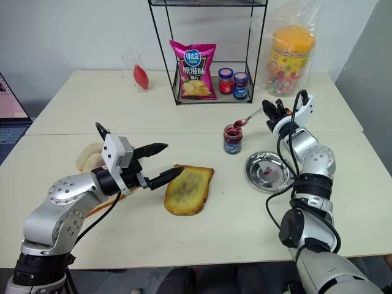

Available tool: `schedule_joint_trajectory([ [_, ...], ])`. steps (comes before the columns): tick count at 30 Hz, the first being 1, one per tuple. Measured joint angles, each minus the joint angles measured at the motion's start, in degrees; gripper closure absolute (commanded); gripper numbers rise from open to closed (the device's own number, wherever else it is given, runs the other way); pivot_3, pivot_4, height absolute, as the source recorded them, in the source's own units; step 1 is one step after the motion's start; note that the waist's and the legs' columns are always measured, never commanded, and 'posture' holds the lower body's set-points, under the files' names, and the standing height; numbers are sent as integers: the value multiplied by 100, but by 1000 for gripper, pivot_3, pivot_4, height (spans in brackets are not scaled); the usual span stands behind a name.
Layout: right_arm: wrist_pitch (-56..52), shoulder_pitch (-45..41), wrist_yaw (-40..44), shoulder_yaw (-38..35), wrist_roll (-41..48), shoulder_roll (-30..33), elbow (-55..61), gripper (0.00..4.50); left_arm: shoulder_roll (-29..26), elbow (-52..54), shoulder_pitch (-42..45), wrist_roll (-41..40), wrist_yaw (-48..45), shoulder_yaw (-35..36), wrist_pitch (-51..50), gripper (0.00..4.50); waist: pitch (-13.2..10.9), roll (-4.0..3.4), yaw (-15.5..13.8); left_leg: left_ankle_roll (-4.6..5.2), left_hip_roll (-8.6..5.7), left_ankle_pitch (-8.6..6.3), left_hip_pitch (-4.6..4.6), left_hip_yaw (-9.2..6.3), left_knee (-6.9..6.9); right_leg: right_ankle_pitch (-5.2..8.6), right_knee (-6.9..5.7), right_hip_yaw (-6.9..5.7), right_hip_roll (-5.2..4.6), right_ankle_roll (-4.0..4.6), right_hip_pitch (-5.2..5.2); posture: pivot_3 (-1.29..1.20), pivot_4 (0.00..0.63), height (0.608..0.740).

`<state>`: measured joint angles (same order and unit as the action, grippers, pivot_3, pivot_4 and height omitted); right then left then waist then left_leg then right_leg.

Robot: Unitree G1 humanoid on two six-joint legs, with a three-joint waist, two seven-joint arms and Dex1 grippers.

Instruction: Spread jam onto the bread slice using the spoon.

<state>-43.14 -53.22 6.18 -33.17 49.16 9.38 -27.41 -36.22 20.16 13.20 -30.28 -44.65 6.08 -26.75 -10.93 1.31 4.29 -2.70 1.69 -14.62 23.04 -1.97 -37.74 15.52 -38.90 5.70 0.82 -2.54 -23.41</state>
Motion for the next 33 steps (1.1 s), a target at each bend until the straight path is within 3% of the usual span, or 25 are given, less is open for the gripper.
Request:
schedule_joint_trajectory([
  [6, -287, -4, -4, 87, 279, -90, 280, 4454, -1, -21, -59, -9, -72, 1, 48, 0, 0, -1, 34, 0, 1, 0, 1, -1, 3, 0, 0, 0, 0, 1, -2, 0, 150, 740],
  [15, -1315, 402, -320, 632, 1141, -755, 2034, 4454, -453, 689, -1176, -525, -397, 332, -354, 0, -1, -2, 72, 0, 7, 1, -3, -3, 59, 7, 4, -2, 1, 12, -23, 0, 150, 740],
  [20, -1637, 993, -200, 1582, 1101, -833, 2860, 4454, -803, 1106, -1951, -853, -523, 896, -652, 0, 0, 0, 72, 0, 11, 1, 1, -4, 78, 24, -1, -7, 1, 28, -41, 0, 150, 740],
  [26, -1432, 1569, 640, 2974, 402, -733, 3232, 4454, -1161, 1329, -2787, -937, -840, 1451, -782, 0, 1, 1, 65, 0, 12, 1, 1, -2, 81, 45, -5, -10, 0, 27, -48, 0, 150, 740],
  [33, -254, 1897, 1815, 4585, -1006, -150, 3764, 4454, -1162, 1333, -3036, -960, -854, 1536, -802, 0, 2, 3, 58, -2, 12, 1, 0, 0, 79, 49, -4, -8, -1, 22, -49, 0, 150, 740],
])
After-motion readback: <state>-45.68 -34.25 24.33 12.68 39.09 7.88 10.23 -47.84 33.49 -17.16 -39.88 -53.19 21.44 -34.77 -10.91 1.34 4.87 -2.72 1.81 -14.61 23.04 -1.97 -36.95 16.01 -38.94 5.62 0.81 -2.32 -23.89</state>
